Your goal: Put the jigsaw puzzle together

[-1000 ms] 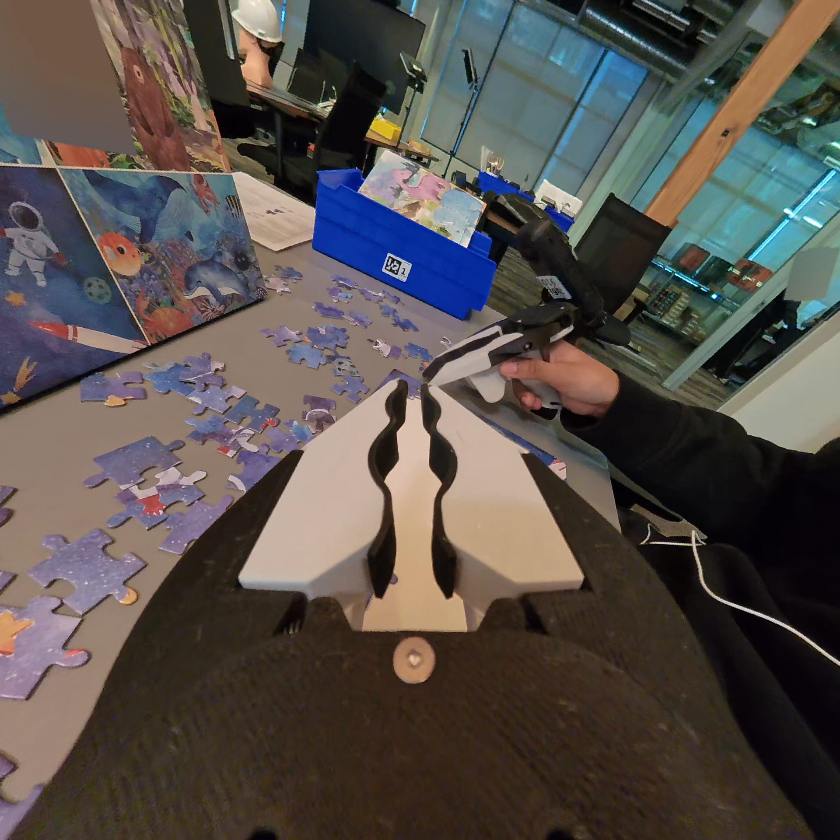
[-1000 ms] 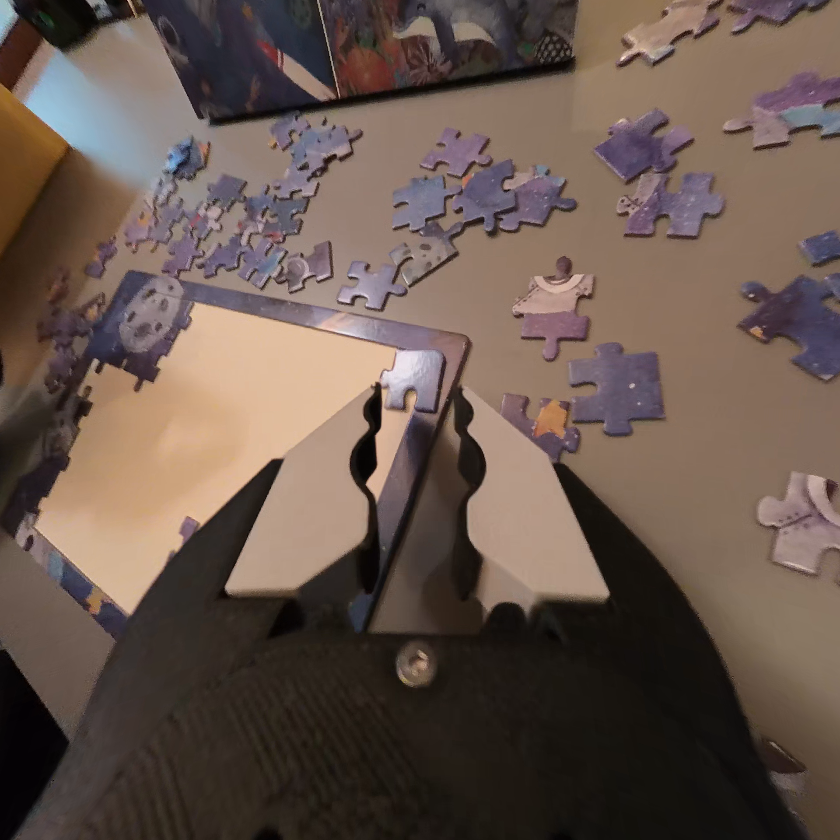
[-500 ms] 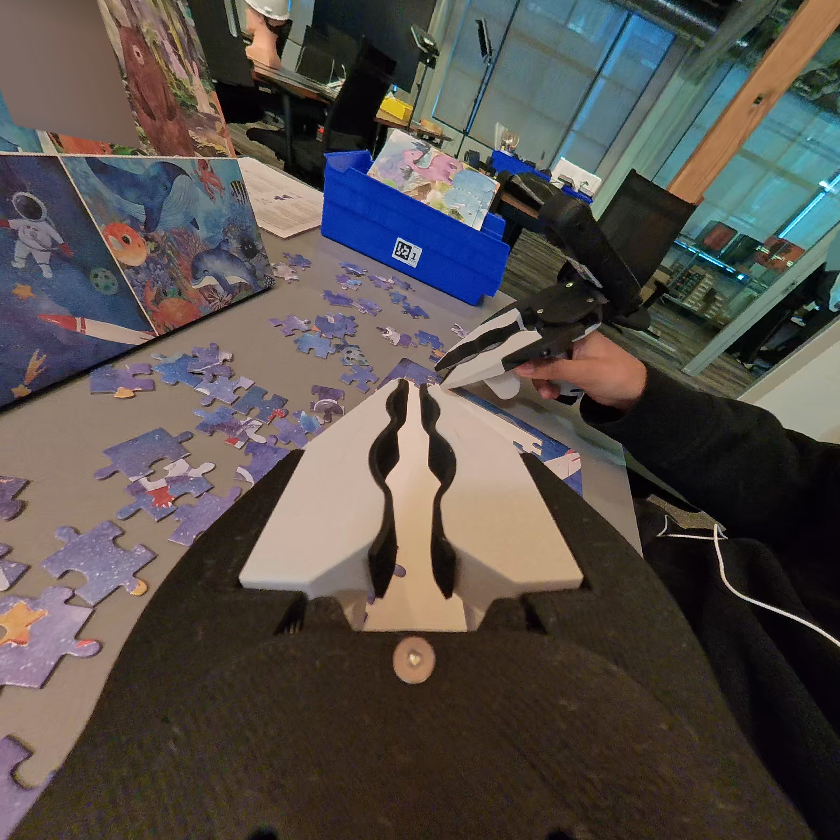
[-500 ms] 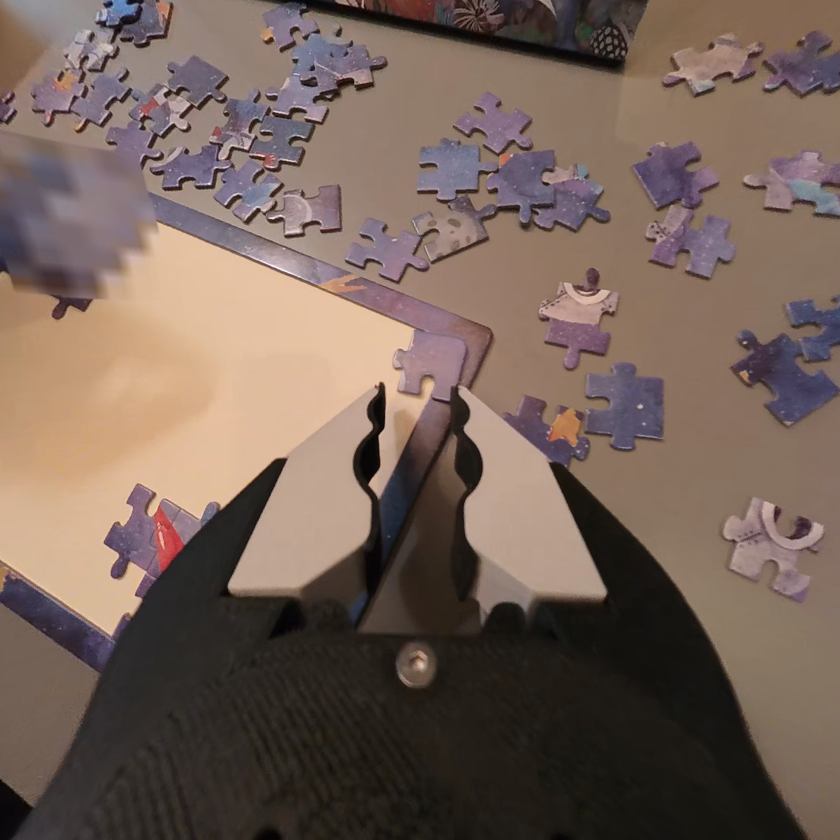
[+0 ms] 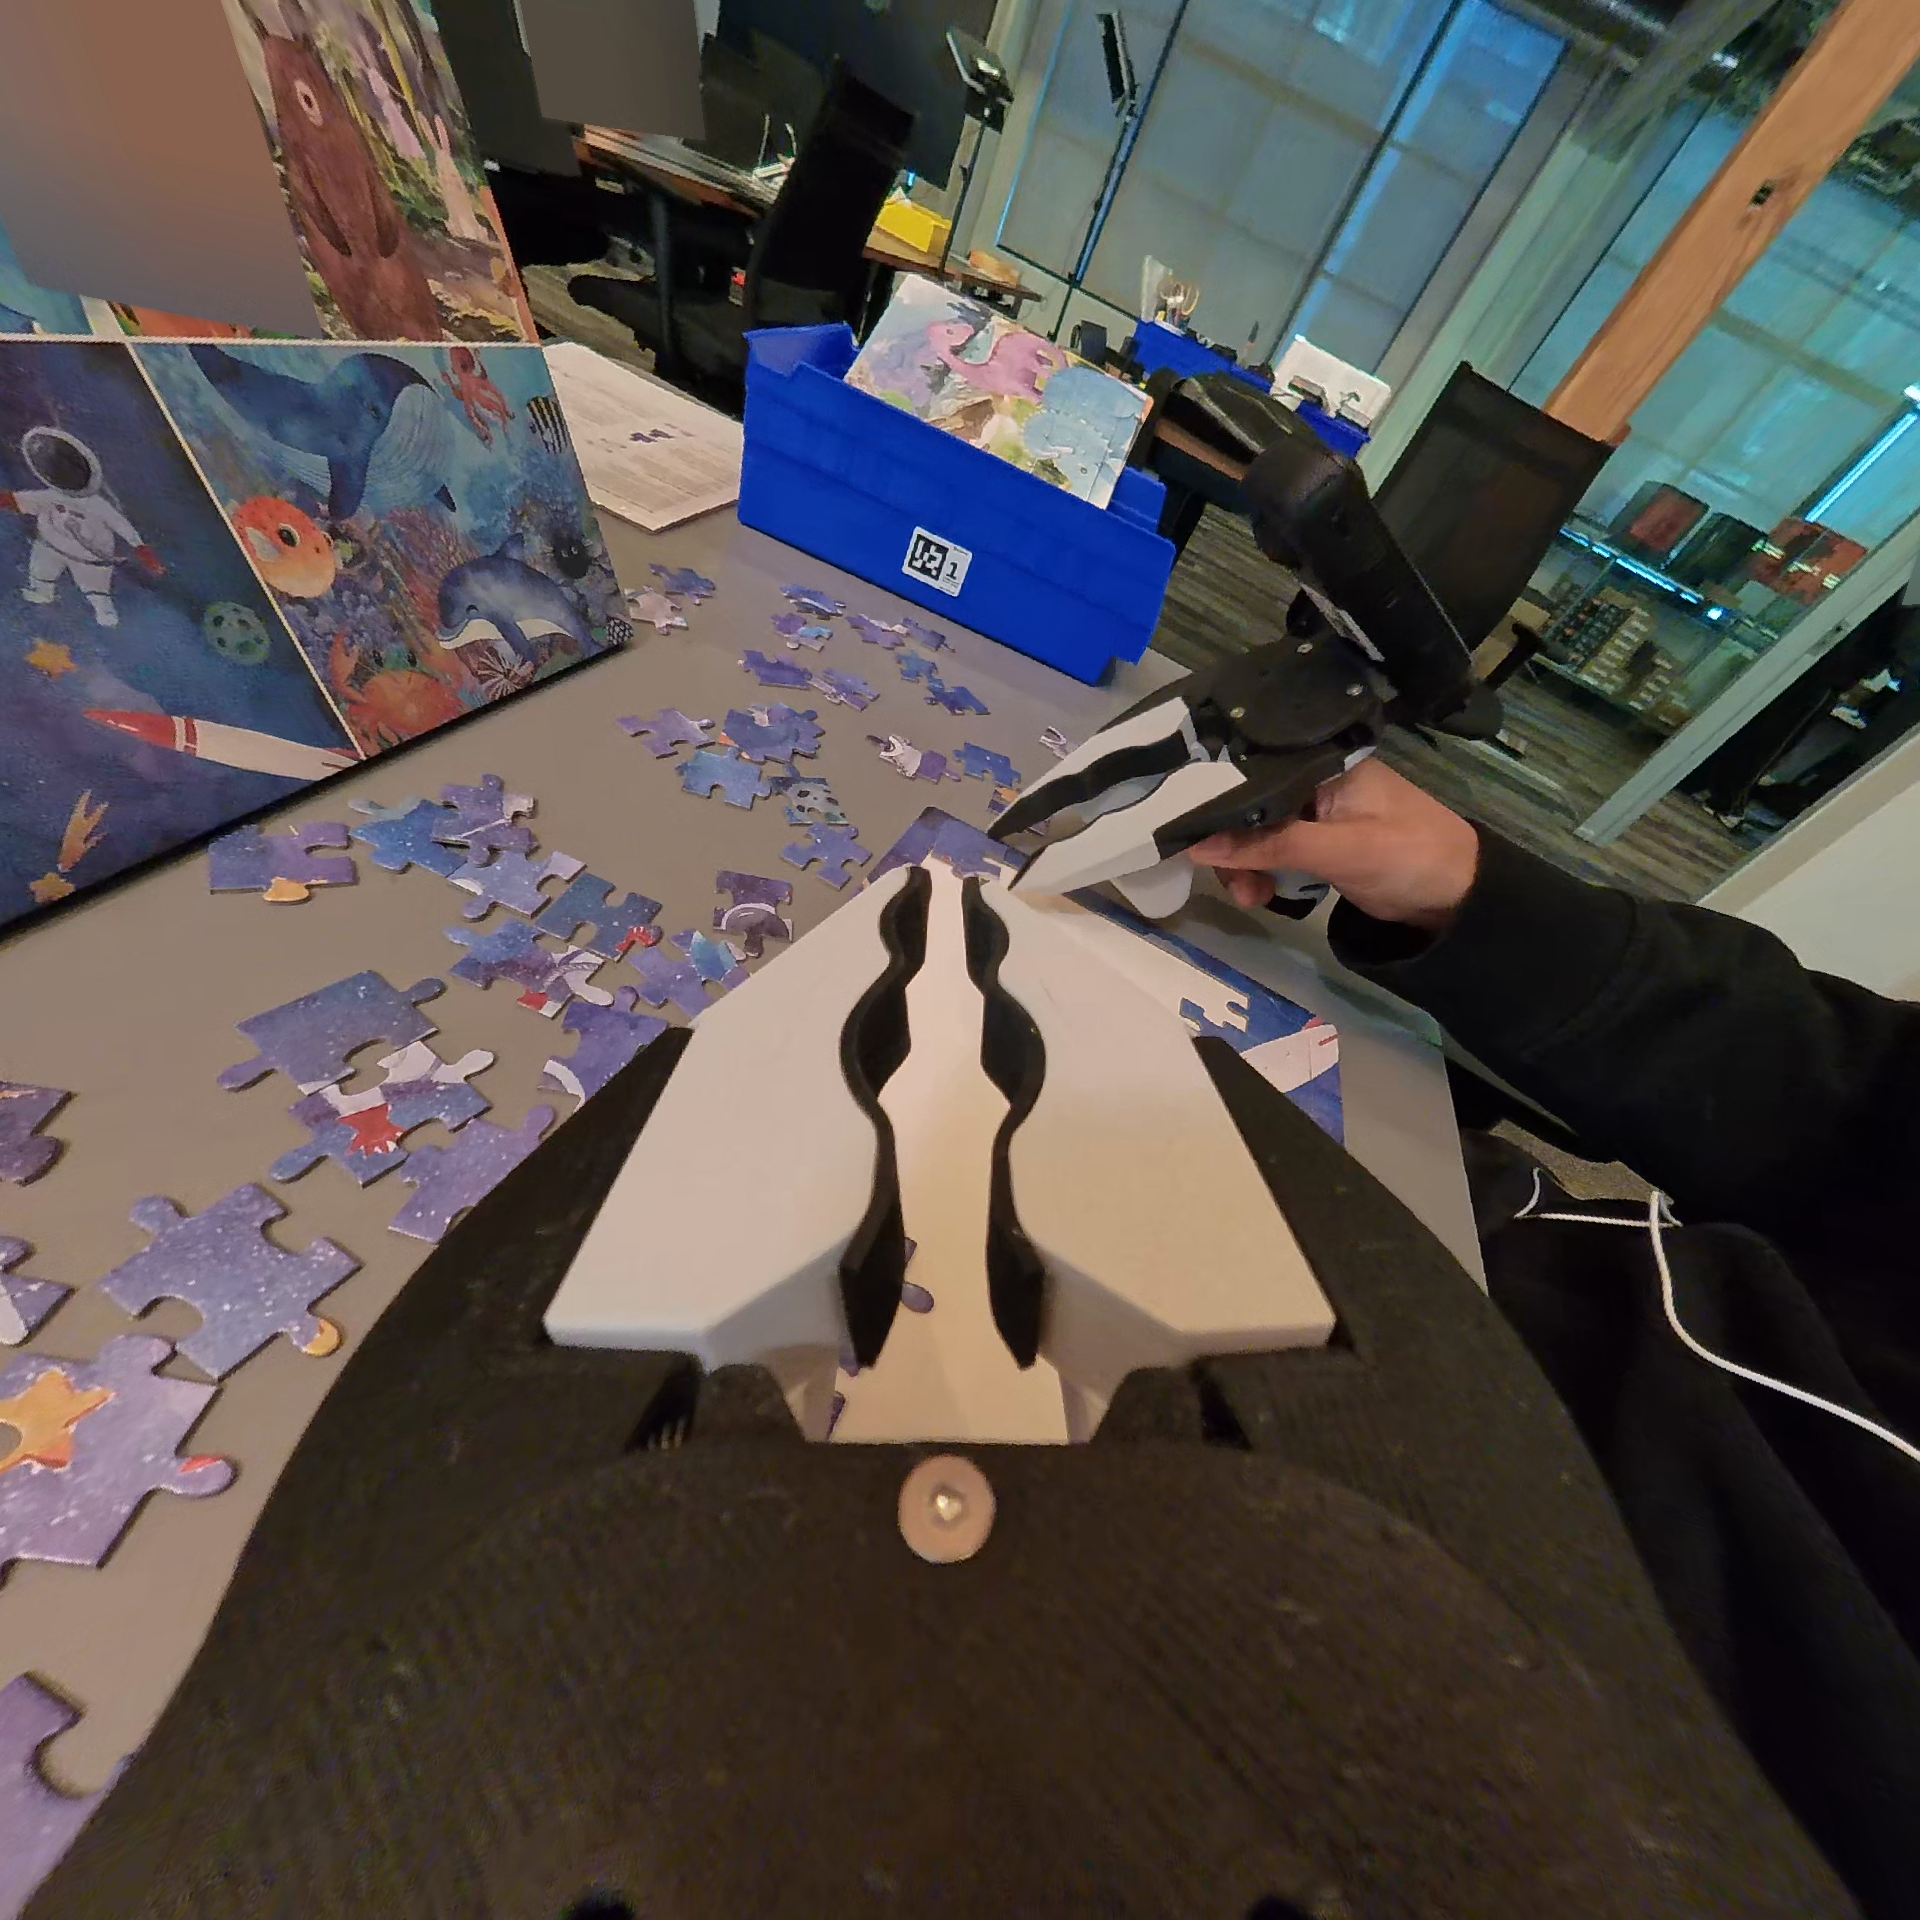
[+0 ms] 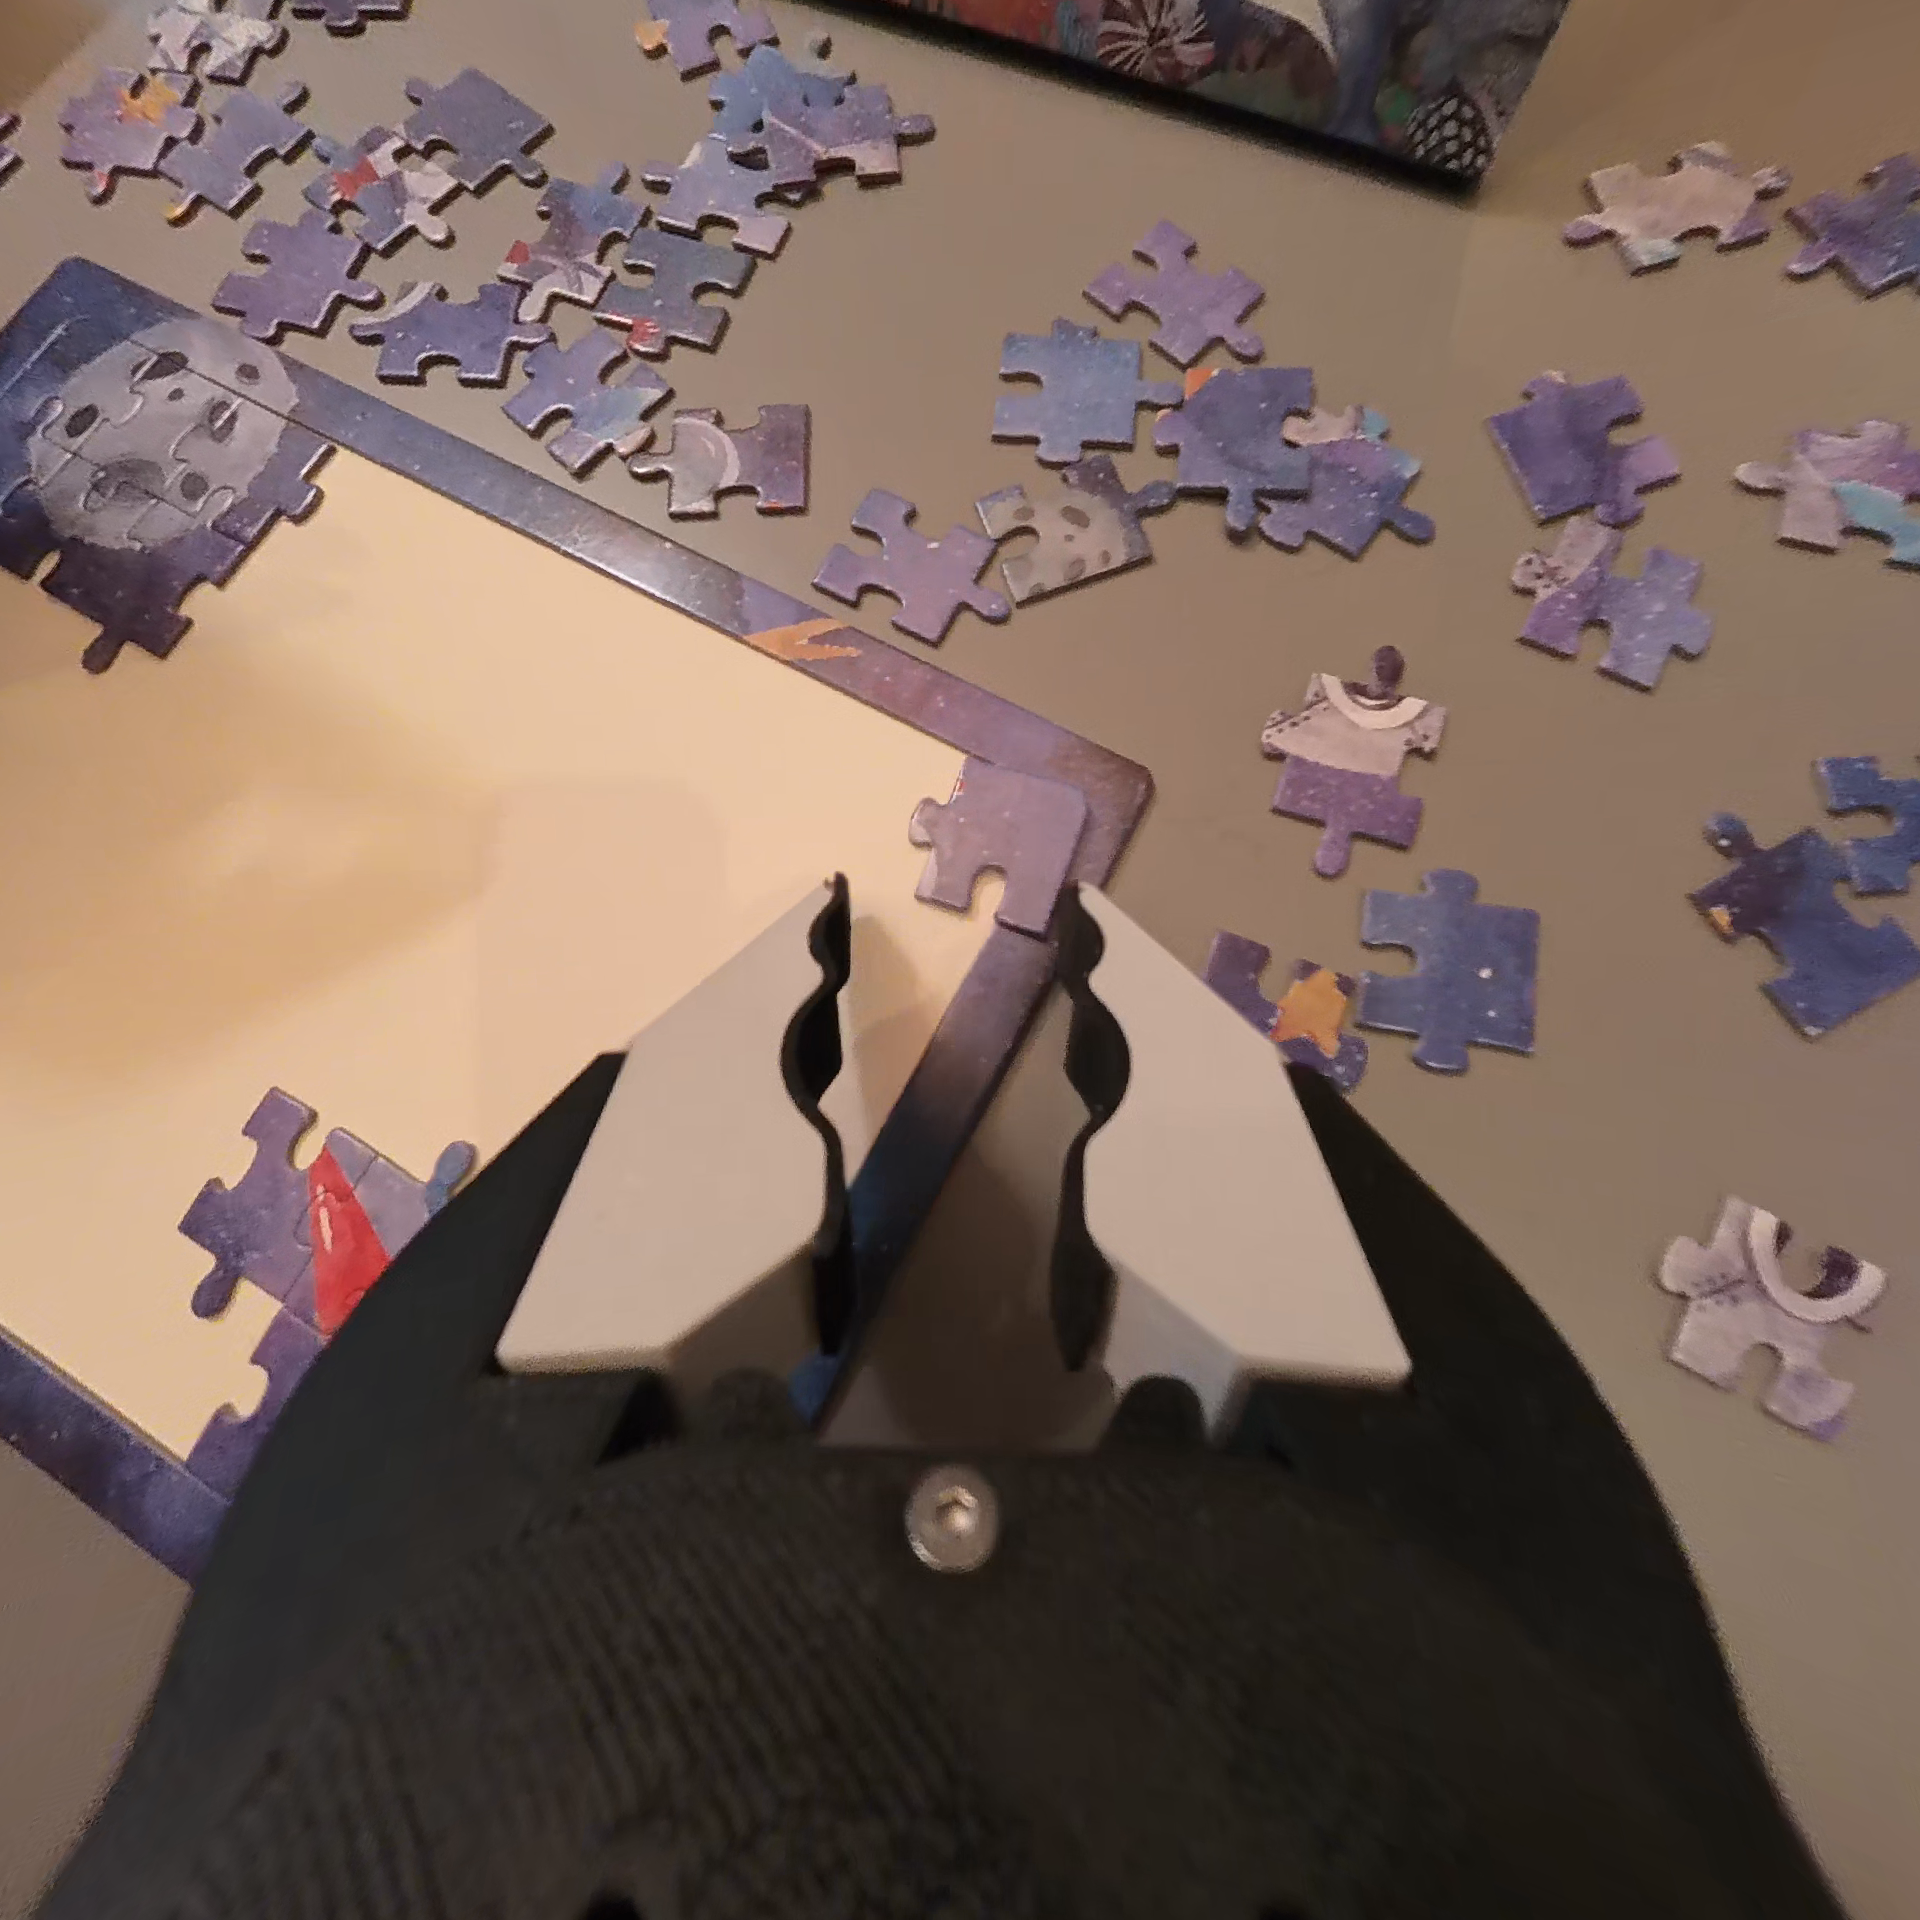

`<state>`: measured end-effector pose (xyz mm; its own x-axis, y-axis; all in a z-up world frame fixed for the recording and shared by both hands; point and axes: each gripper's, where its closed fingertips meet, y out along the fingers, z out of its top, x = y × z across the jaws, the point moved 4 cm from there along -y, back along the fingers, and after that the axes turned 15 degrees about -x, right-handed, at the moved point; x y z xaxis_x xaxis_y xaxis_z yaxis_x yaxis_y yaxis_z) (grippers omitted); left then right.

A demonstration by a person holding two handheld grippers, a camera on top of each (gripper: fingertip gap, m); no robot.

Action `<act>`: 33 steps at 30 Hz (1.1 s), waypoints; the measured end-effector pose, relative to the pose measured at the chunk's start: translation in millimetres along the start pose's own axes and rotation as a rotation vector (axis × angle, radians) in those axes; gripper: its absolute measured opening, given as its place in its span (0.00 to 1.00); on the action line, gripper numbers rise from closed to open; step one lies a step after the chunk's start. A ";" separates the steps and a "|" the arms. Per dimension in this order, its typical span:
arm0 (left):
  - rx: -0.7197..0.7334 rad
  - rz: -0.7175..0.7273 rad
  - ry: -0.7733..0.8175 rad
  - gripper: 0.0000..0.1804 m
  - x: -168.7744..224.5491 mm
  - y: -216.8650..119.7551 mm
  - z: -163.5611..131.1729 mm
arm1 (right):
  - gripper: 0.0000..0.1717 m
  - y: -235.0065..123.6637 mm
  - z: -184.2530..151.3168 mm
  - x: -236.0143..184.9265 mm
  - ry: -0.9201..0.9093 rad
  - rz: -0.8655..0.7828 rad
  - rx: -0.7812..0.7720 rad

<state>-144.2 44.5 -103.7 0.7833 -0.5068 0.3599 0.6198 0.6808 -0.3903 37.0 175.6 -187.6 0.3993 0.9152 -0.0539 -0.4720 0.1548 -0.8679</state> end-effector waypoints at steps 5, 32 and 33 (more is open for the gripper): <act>-0.004 0.001 0.001 0.03 0.1 0.7 -0.4 | 0.22 -0.3 2.5 -5.7 -0.028 0.009 0.003; -0.028 0.013 0.011 0.04 -0.2 4.2 -3.1 | 0.14 3.9 4.2 -7.9 -0.125 -0.078 -0.015; -0.026 0.009 0.010 0.04 0.2 3.9 -2.9 | 0.13 4.0 4.5 -7.9 -0.125 -0.079 -0.014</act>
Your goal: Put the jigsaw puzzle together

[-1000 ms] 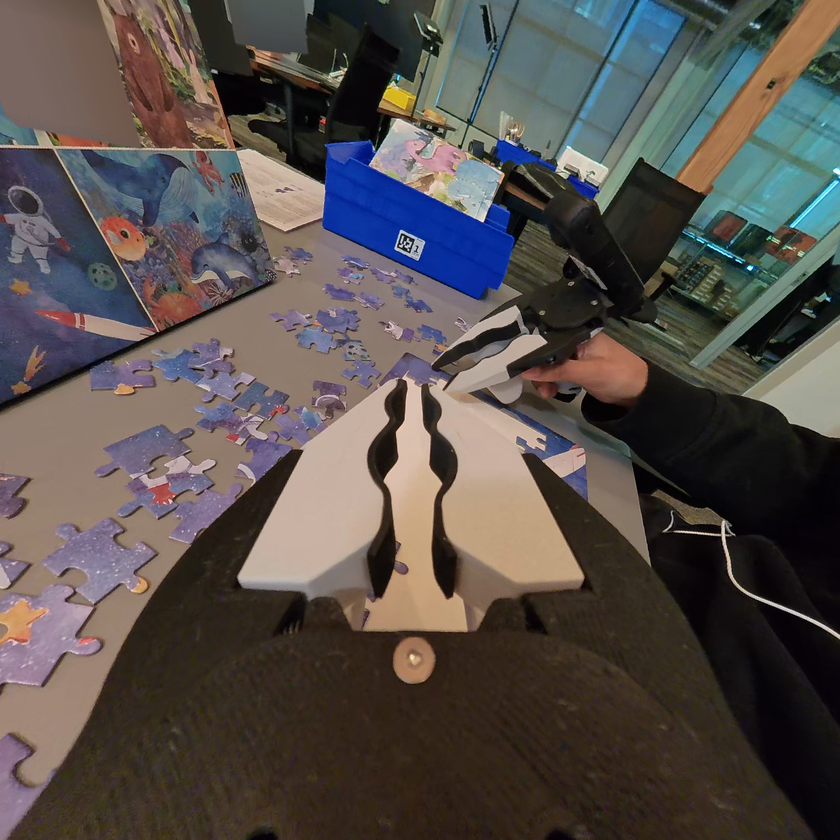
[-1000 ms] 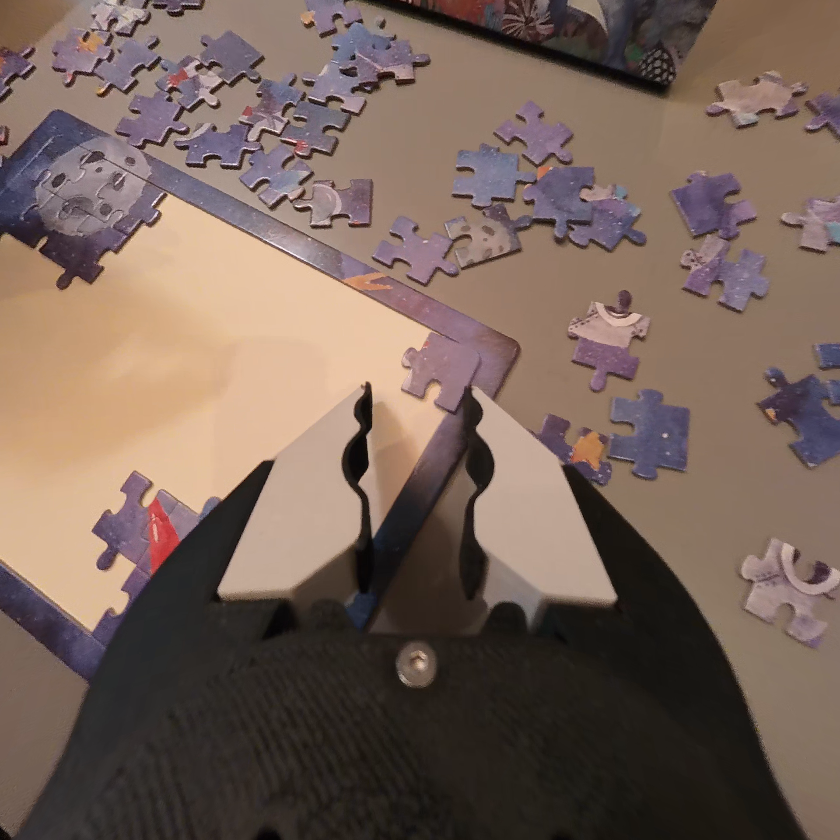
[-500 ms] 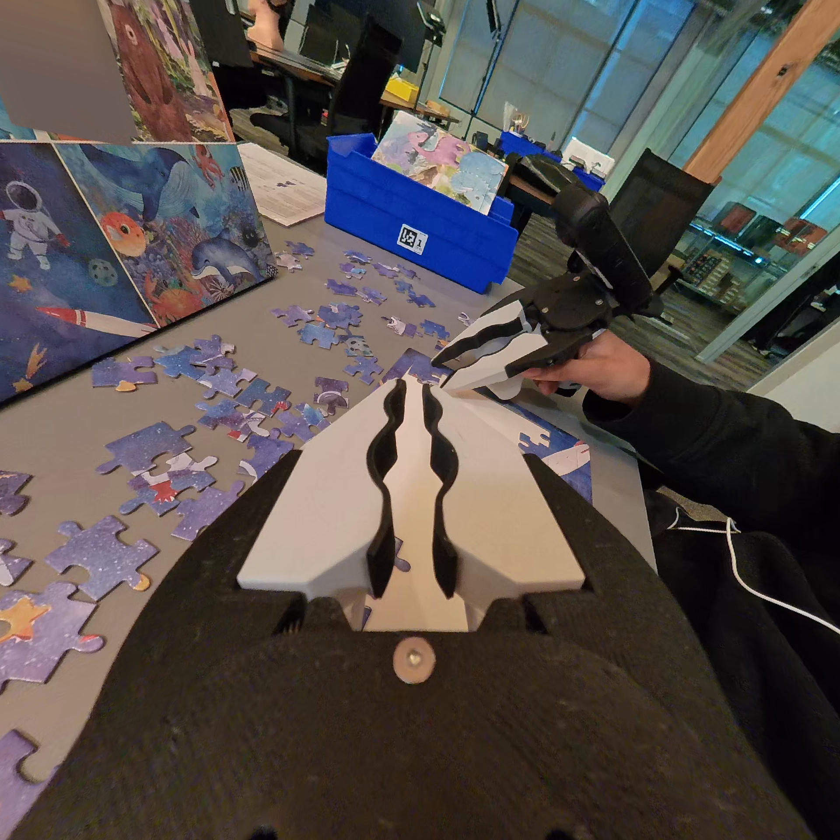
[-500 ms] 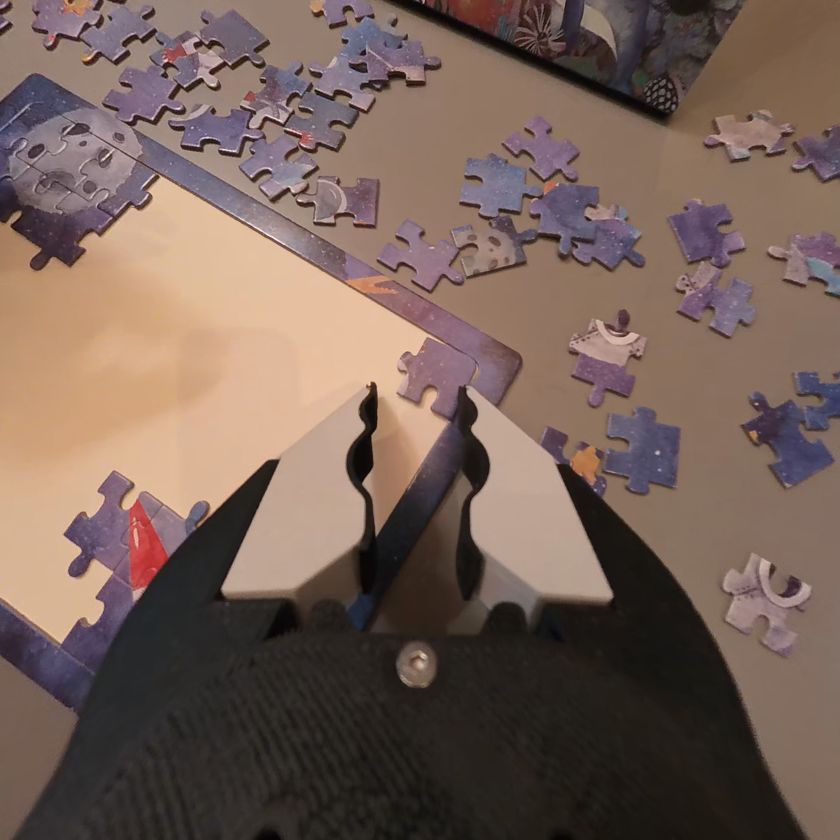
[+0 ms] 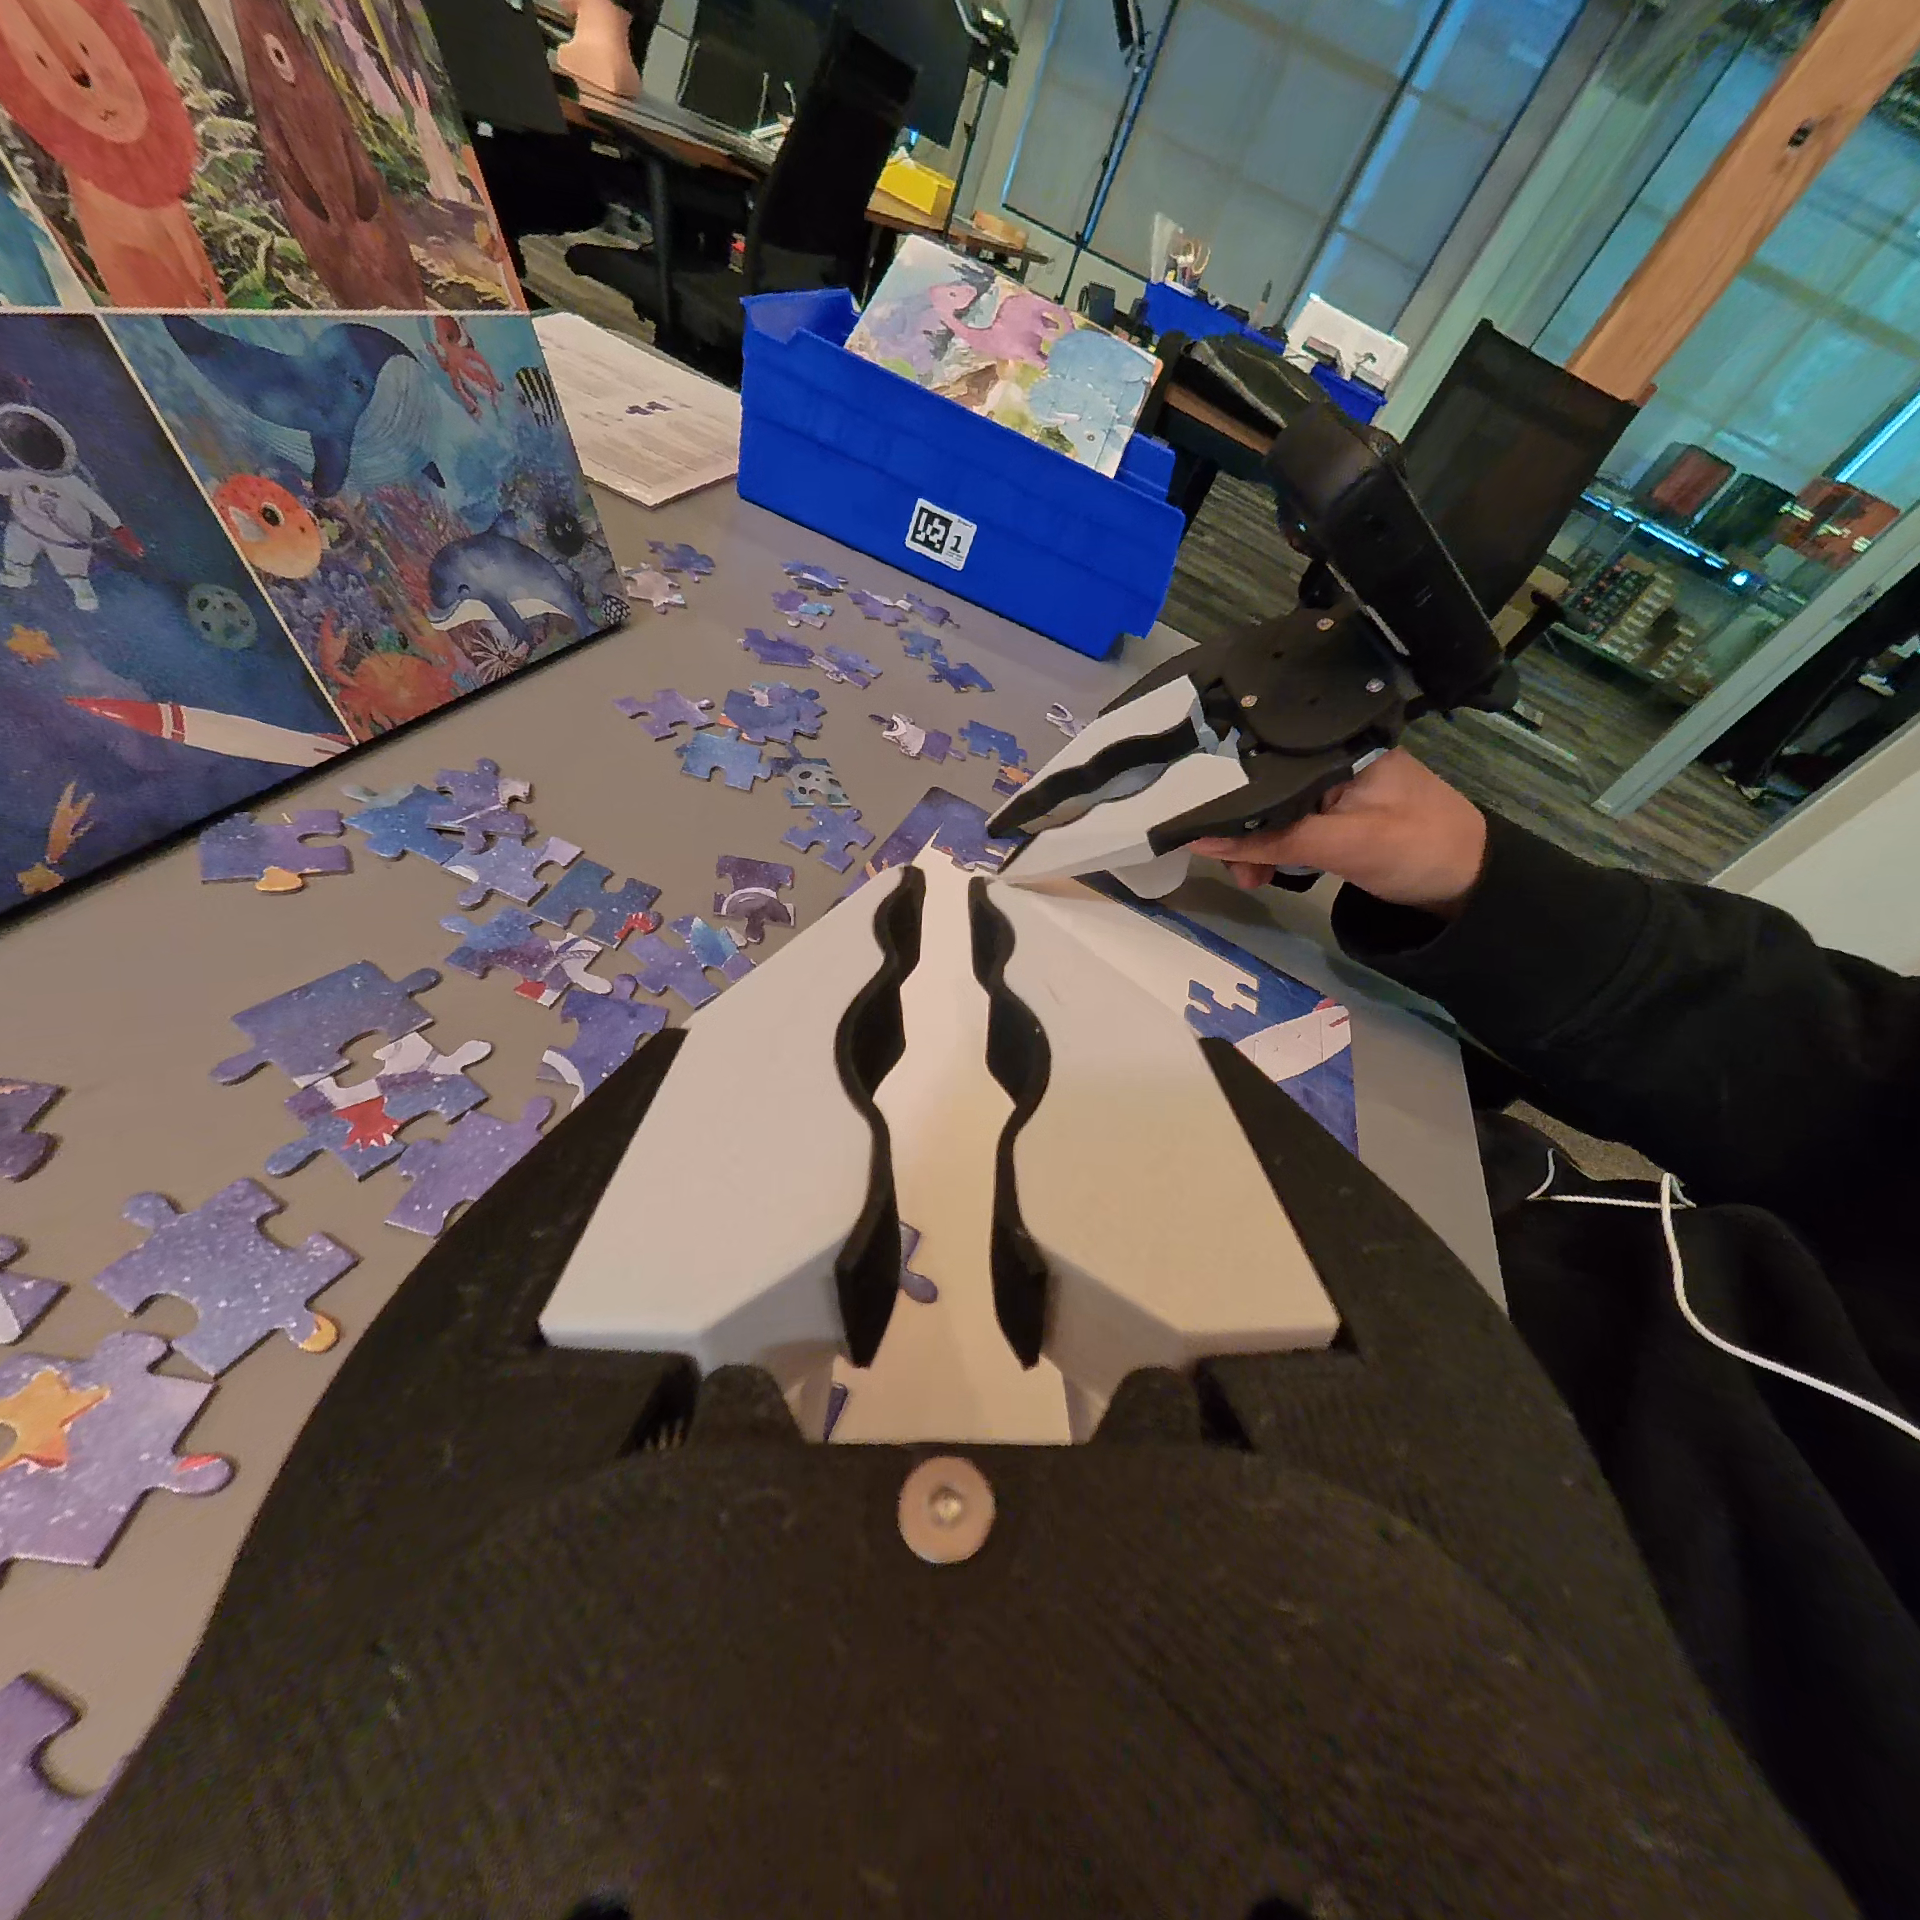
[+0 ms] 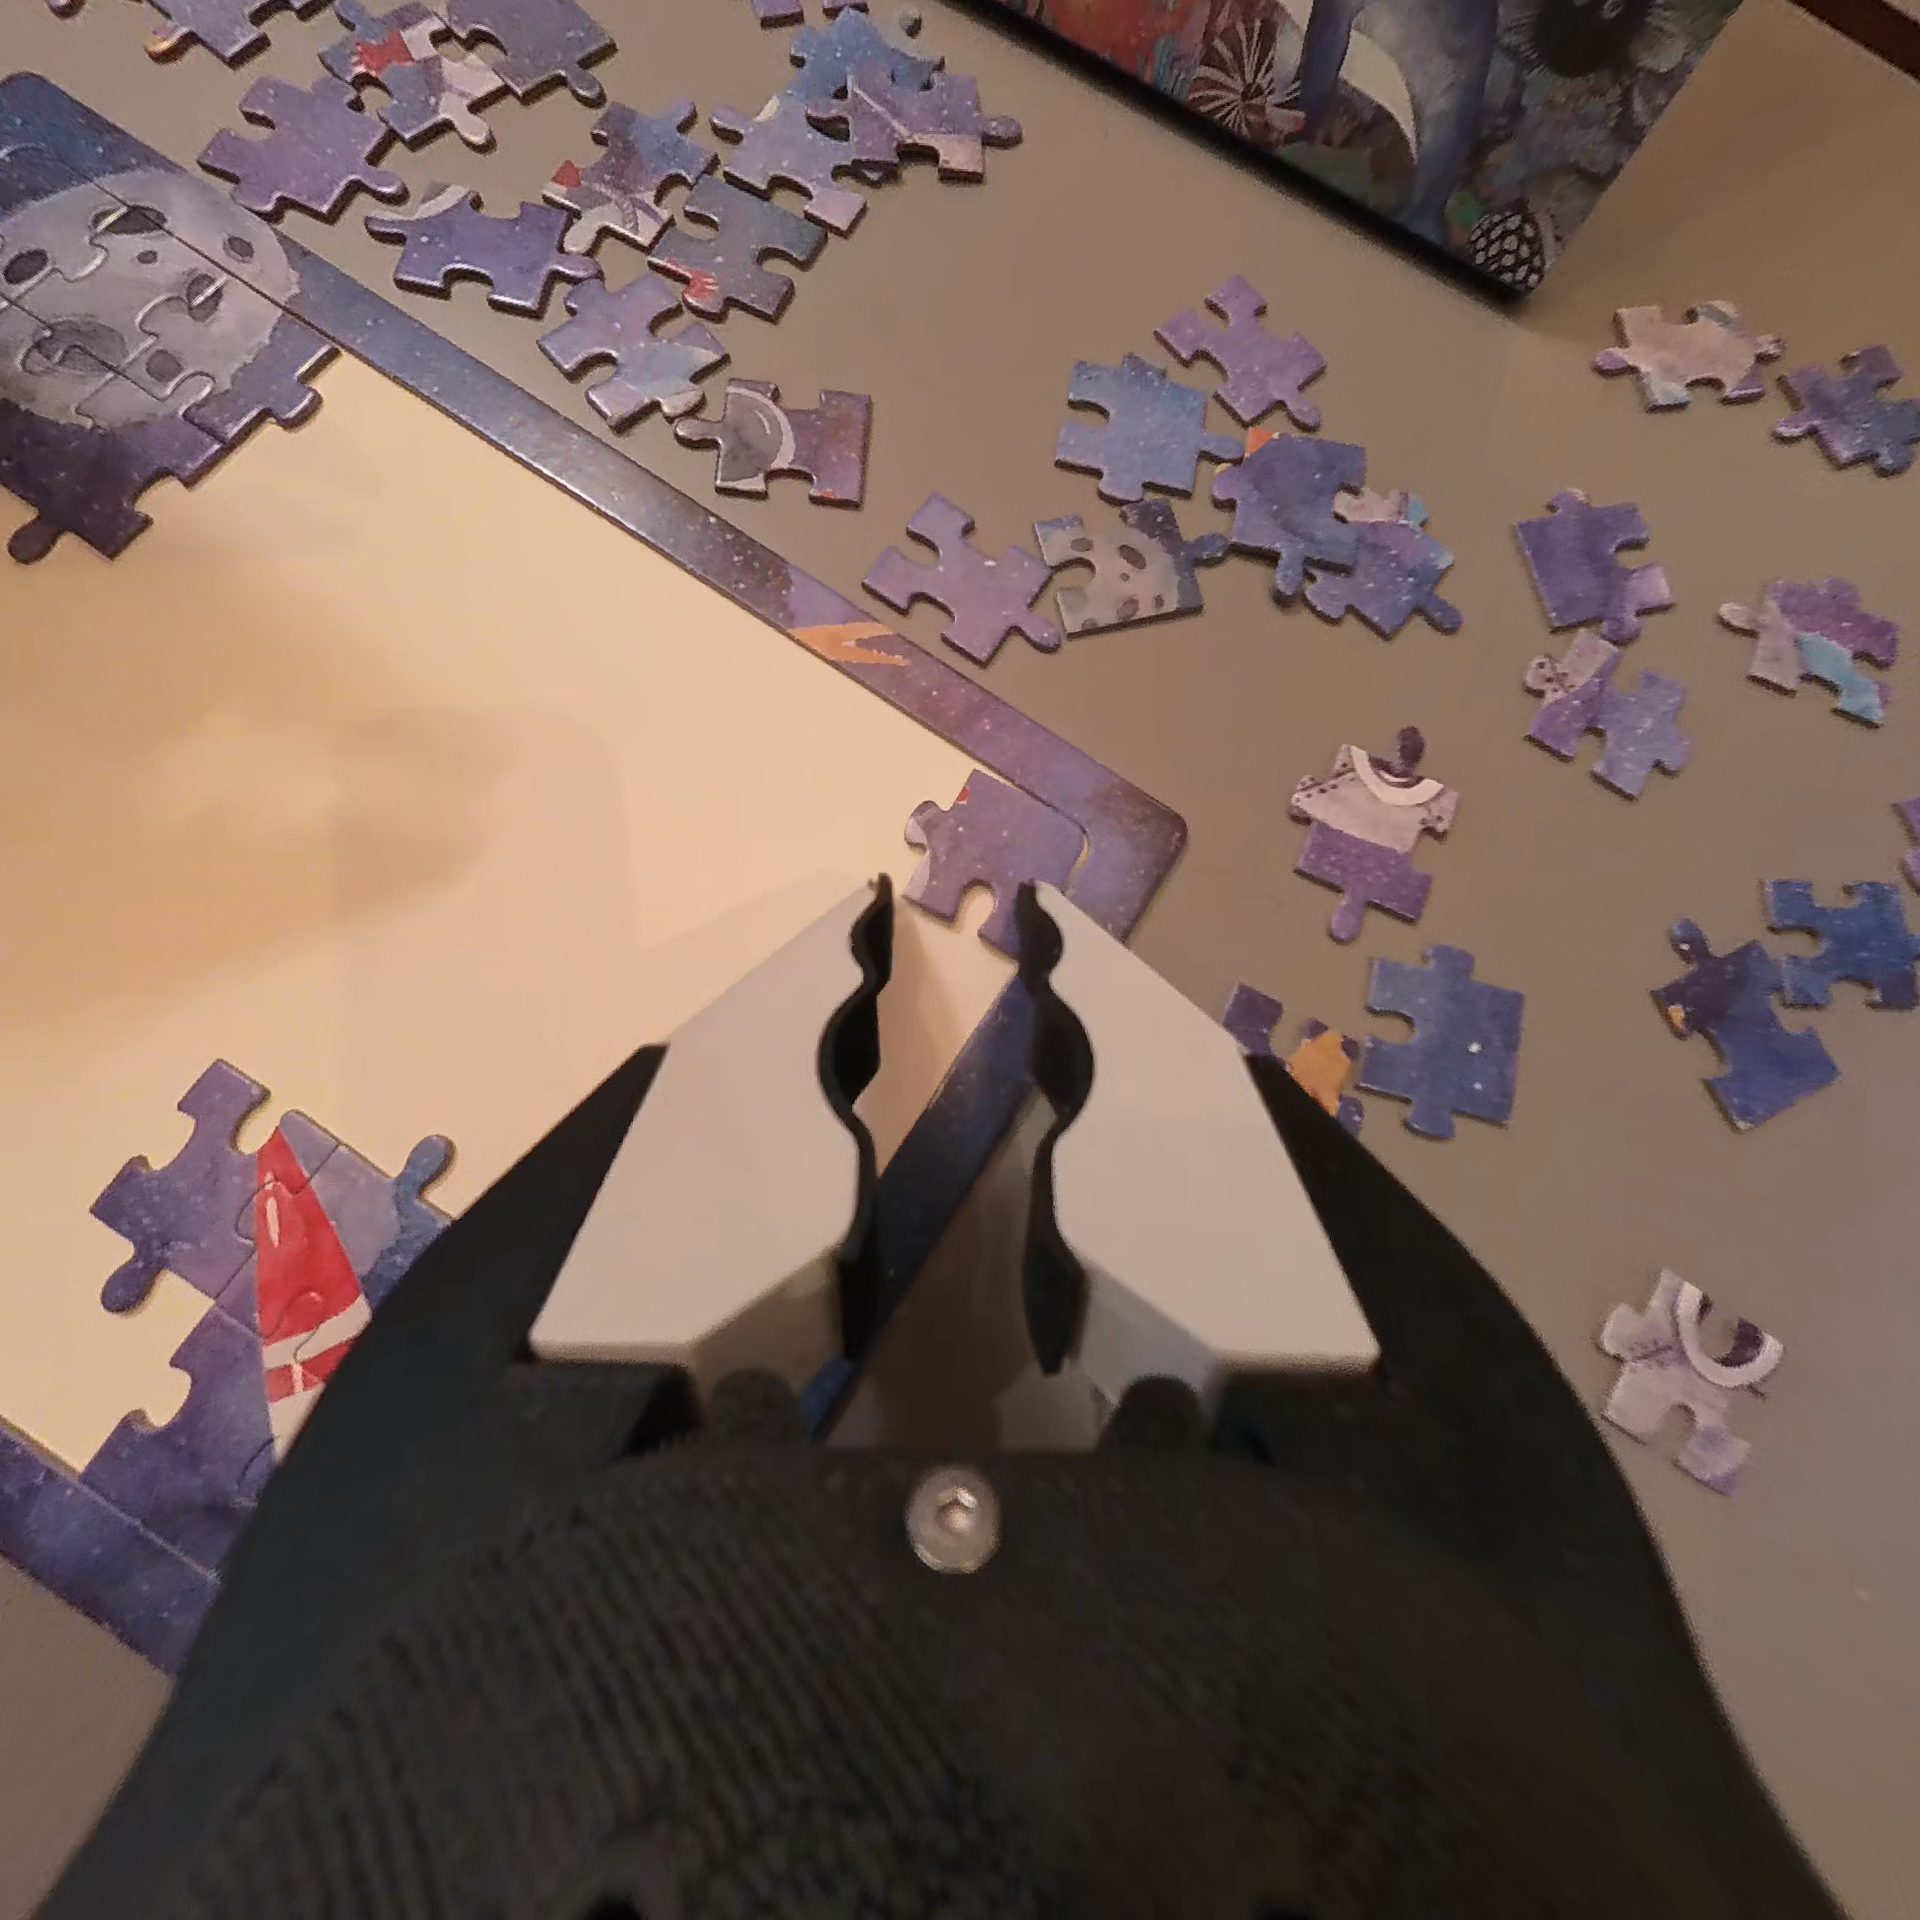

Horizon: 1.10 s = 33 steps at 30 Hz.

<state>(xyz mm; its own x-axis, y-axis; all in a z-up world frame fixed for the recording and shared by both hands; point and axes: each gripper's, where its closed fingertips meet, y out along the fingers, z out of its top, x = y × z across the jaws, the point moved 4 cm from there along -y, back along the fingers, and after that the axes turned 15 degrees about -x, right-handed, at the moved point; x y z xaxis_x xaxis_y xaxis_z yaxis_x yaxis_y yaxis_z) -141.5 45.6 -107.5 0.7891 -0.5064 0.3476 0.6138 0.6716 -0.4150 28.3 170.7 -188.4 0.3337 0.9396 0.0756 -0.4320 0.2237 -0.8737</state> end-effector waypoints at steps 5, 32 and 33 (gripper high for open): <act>0.004 -0.001 -0.004 0.04 -0.4 -0.5 0.4 | 0.11 1.2 1.3 -0.5 0.011 0.002 0.000; -0.005 0.000 -0.001 0.04 0.1 1.0 -0.5 | 0.16 5.3 14.4 3.5 0.020 -0.029 0.061; -0.006 0.001 0.000 0.04 0.1 1.2 -0.7 | 0.16 6.1 14.3 5.0 0.023 -0.038 0.059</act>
